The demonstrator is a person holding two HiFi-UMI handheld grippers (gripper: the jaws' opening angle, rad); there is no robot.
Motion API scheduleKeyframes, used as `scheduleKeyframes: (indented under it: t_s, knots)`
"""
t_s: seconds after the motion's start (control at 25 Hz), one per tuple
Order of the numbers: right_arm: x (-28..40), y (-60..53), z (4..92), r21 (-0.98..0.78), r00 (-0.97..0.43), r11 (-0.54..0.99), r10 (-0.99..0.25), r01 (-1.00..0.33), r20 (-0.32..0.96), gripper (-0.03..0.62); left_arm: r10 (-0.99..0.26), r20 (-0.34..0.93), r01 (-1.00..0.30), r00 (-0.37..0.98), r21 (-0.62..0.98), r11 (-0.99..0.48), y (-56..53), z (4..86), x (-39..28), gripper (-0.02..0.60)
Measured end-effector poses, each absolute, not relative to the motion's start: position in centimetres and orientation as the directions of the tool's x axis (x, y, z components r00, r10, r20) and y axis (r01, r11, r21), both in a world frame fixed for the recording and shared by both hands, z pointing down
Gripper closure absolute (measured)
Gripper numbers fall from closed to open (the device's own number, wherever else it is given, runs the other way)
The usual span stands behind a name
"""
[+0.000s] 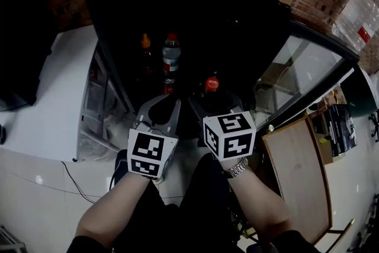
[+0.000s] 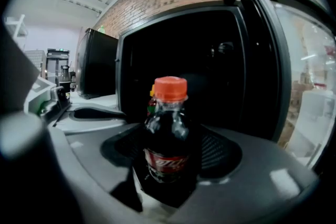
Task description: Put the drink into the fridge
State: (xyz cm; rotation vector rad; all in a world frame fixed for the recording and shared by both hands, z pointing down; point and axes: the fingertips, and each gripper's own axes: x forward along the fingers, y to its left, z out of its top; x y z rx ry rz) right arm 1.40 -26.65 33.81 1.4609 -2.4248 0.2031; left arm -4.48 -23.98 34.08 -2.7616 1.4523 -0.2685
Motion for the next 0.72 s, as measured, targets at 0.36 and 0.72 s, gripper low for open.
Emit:
scheduleKeyframes:
  t_s: [0.36, 0.72]
  knots:
    - [1.3, -32.6, 34.3, 0.041, -0.423, 0.463, -0.840, -0.886, 0.339, 0.290, -0.822, 0.145, -0.816, 0.552, -0.113, -0.567, -28.3, 33.2, -4.5, 0.548]
    - [1.4, -37.9, 36.0, 0.043, -0.398, 0.440, -0.846, -0.897, 0.356, 0.290, -0.825, 0.156, -0.816, 0.543, -0.132, -0.563, -31.5, 33.4, -4.5, 0.549]
